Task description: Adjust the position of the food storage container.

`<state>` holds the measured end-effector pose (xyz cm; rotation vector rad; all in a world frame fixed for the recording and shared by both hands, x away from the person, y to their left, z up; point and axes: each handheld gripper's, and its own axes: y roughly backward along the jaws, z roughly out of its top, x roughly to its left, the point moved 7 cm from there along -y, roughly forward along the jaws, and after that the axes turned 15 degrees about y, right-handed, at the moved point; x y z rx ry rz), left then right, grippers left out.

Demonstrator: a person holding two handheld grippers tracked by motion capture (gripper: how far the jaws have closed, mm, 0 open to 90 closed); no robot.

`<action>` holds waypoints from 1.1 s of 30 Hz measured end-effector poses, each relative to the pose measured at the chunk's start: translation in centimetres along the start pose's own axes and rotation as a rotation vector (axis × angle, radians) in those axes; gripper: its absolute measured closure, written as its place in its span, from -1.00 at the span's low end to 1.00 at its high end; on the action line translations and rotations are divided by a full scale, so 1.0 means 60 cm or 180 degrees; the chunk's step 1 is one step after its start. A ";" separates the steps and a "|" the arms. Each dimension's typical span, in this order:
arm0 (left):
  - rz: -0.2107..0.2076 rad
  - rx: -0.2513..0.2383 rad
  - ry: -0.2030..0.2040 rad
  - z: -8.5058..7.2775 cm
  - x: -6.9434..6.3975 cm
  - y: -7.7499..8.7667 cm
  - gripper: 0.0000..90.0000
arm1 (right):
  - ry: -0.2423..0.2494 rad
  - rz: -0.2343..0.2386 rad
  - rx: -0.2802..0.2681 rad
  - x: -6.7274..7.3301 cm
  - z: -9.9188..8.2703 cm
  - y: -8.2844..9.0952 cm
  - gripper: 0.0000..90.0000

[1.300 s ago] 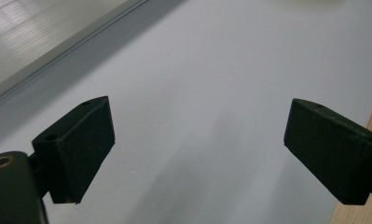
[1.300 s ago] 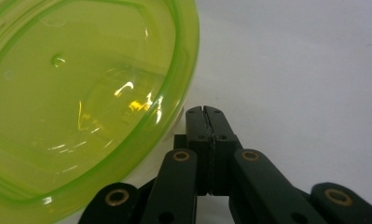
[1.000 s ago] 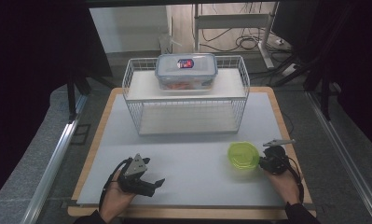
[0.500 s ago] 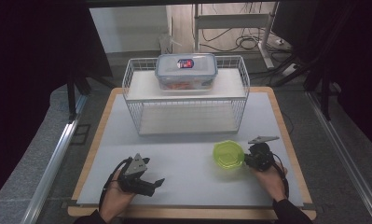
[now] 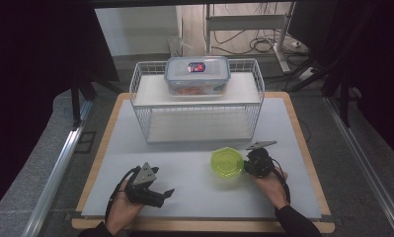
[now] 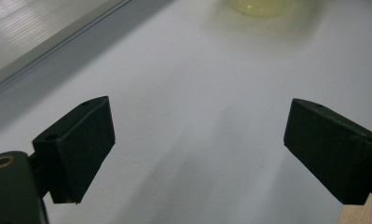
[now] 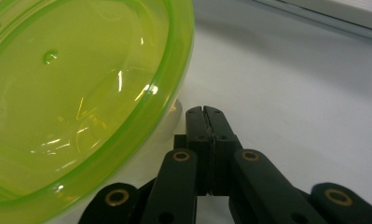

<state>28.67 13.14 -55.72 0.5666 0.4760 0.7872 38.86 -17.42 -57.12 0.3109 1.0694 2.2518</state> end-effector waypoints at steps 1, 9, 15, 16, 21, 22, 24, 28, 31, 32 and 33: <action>0.0000 0.0001 -0.0001 0.000 0.000 0.000 -0.81 | 0.0021 0.0024 -0.0003 0.005 0.005 -0.005 1.00; -0.0010 0.0012 0.0001 0.000 0.000 0.000 -0.81 | 0.0115 0.0171 -0.0044 0.034 0.039 -0.037 1.00; -0.0024 0.0037 0.0039 -0.001 0.002 -0.001 -0.81 | 0.0218 0.0255 -0.0059 0.059 0.063 -0.059 1.00; -0.0029 0.0048 0.0058 -0.001 0.002 -0.001 -0.81 | 0.0246 0.0254 -0.0069 0.060 0.065 -0.060 1.00; 0.0000 0.0086 0.0153 0.005 0.012 -0.002 -0.74 | 0.0273 0.0150 -0.0045 0.046 0.058 -0.050 0.98; 0.0014 0.0084 0.0173 0.008 0.016 -0.002 -0.75 | 0.0251 0.0140 -0.0059 0.043 0.057 -0.046 0.97; -0.0043 0.0045 0.0238 0.016 0.022 -0.002 -0.80 | 0.0223 0.0105 -0.0091 0.034 0.055 -0.037 0.93; -0.0073 -0.0060 0.0293 0.037 0.036 -0.008 -0.65 | 0.0248 0.0016 -0.0124 0.024 0.048 -0.016 0.77; -0.0078 -0.0145 0.0242 0.055 0.045 -0.015 -0.33 | 0.0295 -0.0016 -0.0128 0.024 0.040 -0.001 0.63; -0.0097 -0.0158 0.0261 0.061 0.048 -0.019 -0.19 | 0.0317 -0.0016 -0.0126 0.026 0.037 0.004 0.59; -0.0128 -0.0160 0.0274 0.066 0.049 -0.023 -0.07 | 0.0346 -0.0030 -0.0120 0.026 0.035 0.009 0.55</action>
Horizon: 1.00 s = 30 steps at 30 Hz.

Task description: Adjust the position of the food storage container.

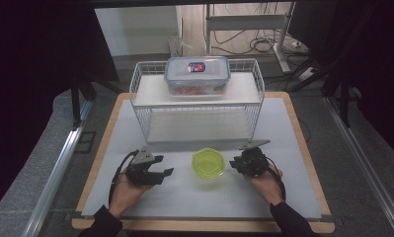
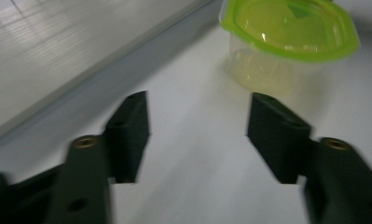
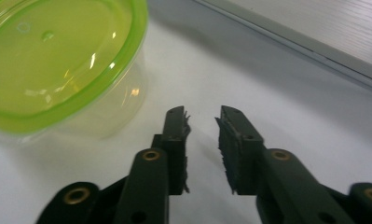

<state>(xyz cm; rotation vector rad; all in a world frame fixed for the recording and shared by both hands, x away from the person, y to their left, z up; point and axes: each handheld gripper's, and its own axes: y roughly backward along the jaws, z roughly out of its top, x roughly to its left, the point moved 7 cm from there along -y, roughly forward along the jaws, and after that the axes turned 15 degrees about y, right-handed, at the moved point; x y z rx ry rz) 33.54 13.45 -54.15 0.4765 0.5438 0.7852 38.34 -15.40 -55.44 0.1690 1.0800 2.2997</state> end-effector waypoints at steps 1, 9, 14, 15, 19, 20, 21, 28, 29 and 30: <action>-0.0044 -0.0009 0.0010 0.009 0.002 -0.008 0.03 | 0.0013 0.0007 -0.0003 0.002 -0.001 0.004 0.52; -0.0226 0.0023 0.0073 0.059 0.005 -0.071 0.92 | 0.0067 0.0082 -0.0037 0.025 -0.004 0.027 0.33; -0.0329 0.0033 0.0060 0.076 -0.001 -0.111 0.98 | 0.0096 0.0128 -0.0018 0.036 -0.011 0.033 0.26; -0.0332 0.0036 0.0053 0.079 -0.001 -0.117 0.98 | 0.0104 0.0140 -0.0026 0.038 -0.011 0.034 0.25; -0.0406 0.0047 0.0060 0.084 -0.004 -0.134 0.98 | 0.0131 0.0161 -0.0017 0.043 -0.014 0.037 0.20; -0.0424 0.0053 0.0062 0.084 -0.005 -0.136 0.98 | 0.0123 0.0169 -0.0007 0.044 -0.015 0.037 0.19; -0.0435 0.0062 0.0051 0.083 -0.006 -0.137 0.97 | 0.0119 0.0174 -0.0005 0.045 -0.016 0.037 0.18; -0.0512 0.0114 -0.0034 0.080 -0.025 -0.133 0.97 | 0.0134 0.0211 -0.0010 0.053 -0.017 0.043 0.14; -0.0505 0.0130 -0.0056 0.079 -0.027 -0.132 0.97 | 0.0152 0.0216 -0.0008 0.054 -0.017 0.045 0.14; -0.0499 0.0139 -0.0079 0.078 -0.028 -0.130 0.97 | 0.0159 0.0227 -0.0011 0.057 -0.017 0.046 0.14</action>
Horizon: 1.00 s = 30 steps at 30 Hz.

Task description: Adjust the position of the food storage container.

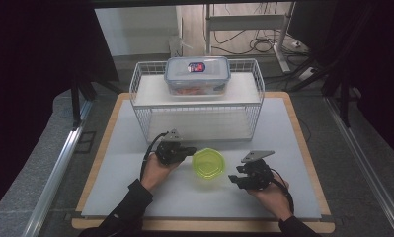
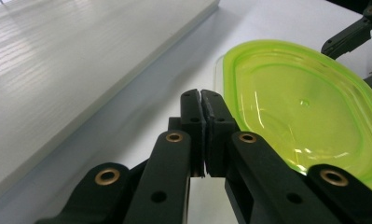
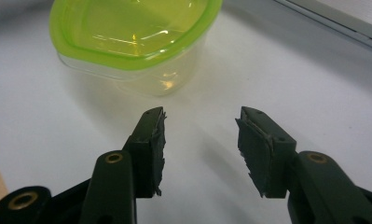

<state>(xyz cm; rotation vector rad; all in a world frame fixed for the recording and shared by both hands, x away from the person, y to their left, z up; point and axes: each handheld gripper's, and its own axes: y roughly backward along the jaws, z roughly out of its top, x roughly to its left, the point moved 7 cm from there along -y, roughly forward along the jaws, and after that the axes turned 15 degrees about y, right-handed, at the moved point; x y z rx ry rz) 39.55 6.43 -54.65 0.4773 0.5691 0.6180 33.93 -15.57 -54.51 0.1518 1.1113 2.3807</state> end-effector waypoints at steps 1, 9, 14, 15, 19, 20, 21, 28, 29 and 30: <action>-0.0008 0.0001 0.0005 -0.001 -0.001 0.001 0.97 | -0.0009 0.0009 -0.0002 0.002 0.000 0.001 0.14; 0.0028 0.0038 0.0009 -0.014 -0.010 0.016 0.95 | 0.0003 0.0162 -0.0027 0.023 0.010 0.002 0.24; 0.0047 0.0086 0.0018 -0.024 -0.016 0.020 0.93 | 0.0060 0.0192 -0.0019 0.032 0.020 -0.005 0.41; 0.0060 0.0094 0.0019 -0.026 -0.017 0.021 0.93 | 0.0065 0.0183 -0.0009 0.032 0.021 -0.005 0.44; 0.0055 0.0140 0.0034 -0.035 -0.022 0.026 0.92 | 0.0085 0.0157 0.0002 0.031 0.026 -0.010 0.55; 0.0047 0.0134 0.0037 -0.036 -0.023 0.027 0.91 | 0.0087 0.0142 0.0006 0.030 0.027 -0.011 0.57; 0.0036 0.0136 0.0043 -0.037 -0.025 0.028 0.91 | 0.0082 0.0130 0.0014 0.029 0.027 -0.011 0.57; -0.0029 0.0166 0.0090 -0.048 -0.040 0.034 0.91 | 0.0007 0.0068 0.0027 0.007 0.027 -0.018 0.60; -0.0045 0.0164 0.0118 -0.049 -0.043 0.035 0.90 | -0.0007 0.0060 0.0030 0.004 0.026 -0.018 0.61; -0.0061 0.0167 0.0127 -0.050 -0.045 0.036 0.90 | -0.0004 0.0050 0.0020 0.000 0.027 -0.020 0.61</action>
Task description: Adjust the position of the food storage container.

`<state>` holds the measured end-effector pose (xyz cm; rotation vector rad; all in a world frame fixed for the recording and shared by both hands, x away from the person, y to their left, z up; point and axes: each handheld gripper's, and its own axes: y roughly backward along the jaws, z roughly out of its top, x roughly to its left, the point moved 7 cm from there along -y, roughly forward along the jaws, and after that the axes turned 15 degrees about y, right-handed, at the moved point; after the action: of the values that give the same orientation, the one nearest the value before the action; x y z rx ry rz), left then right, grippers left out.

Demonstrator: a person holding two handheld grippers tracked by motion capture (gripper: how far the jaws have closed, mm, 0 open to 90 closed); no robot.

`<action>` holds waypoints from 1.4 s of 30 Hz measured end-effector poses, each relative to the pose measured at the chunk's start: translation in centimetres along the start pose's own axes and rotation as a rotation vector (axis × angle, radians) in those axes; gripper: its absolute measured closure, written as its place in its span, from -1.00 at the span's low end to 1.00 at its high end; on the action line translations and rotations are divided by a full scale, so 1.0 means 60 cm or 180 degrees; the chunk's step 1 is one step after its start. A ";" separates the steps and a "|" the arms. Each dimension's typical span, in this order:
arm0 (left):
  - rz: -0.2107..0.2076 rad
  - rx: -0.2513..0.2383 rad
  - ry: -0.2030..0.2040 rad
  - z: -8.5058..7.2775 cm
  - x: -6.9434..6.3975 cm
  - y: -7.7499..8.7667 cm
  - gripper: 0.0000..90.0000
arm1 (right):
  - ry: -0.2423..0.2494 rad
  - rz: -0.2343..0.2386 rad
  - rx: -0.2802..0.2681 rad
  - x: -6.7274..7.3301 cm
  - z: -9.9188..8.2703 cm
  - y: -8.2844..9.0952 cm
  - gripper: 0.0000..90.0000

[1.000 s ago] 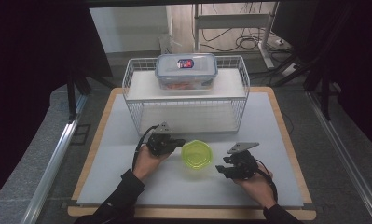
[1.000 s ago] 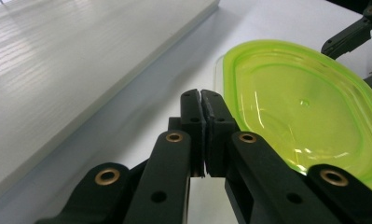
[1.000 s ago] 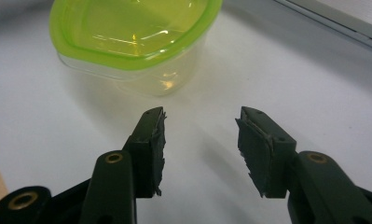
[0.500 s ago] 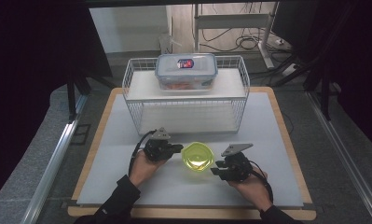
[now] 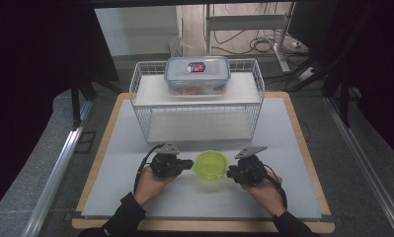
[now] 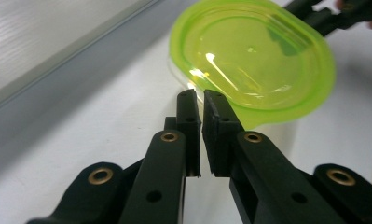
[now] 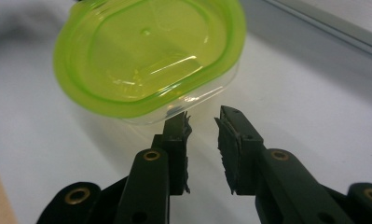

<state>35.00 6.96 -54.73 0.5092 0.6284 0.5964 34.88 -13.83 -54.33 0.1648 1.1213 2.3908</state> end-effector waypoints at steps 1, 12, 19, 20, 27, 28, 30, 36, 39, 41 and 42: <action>-0.0017 -0.0001 -0.0005 -0.001 -0.003 0.001 0.89 | -0.0005 -0.0008 -0.0002 -0.004 0.000 -0.001 0.61; -0.0009 -0.0003 -0.0025 -0.008 -0.019 0.003 0.84 | -0.0051 -0.0084 0.0031 -0.038 -0.010 -0.012 0.64; 0.0226 -0.0147 -0.0073 -0.017 -0.012 0.040 0.47 | -0.0105 -0.0107 -0.0097 -0.053 -0.022 0.015 0.51; 0.0258 -0.0164 -0.0088 -0.019 -0.012 0.044 0.39 | -0.0131 -0.0087 -0.0130 -0.054 -0.023 0.019 0.48; 0.0514 -0.0319 -0.0185 -0.036 -0.010 0.080 -0.17 | -0.0181 -0.0009 -0.0238 -0.050 -0.025 0.037 0.17; 0.0530 -0.0338 -0.0186 -0.038 -0.010 0.083 -0.27 | -0.0179 -0.0009 -0.0231 -0.049 -0.026 0.039 0.11; 0.0550 -0.0390 -0.0204 -0.045 -0.009 0.089 -0.39 | -0.0163 -0.0036 -0.0232 -0.047 -0.026 0.041 0.04; 0.0605 -0.0486 -0.0250 -0.065 -0.005 0.103 -0.69 | -0.0121 -0.0059 -0.0236 -0.040 -0.028 0.046 -0.25; 0.0645 -0.0505 -0.0225 -0.074 0.000 0.112 -0.77 | -0.0082 -0.0055 -0.0171 -0.037 -0.033 0.040 -0.39; 0.0681 -0.0508 -0.0198 -0.079 0.003 0.115 -0.80 | -0.0068 -0.0067 -0.0114 -0.034 -0.036 0.037 -0.43; 0.0688 -0.0521 -0.0186 -0.082 0.004 0.118 -0.82 | -0.0055 -0.0075 -0.0104 -0.032 -0.037 0.035 -0.44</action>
<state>29.37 13.46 -54.02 0.4419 0.4674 0.8271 35.05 -17.42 -54.01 0.1600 1.0700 2.3808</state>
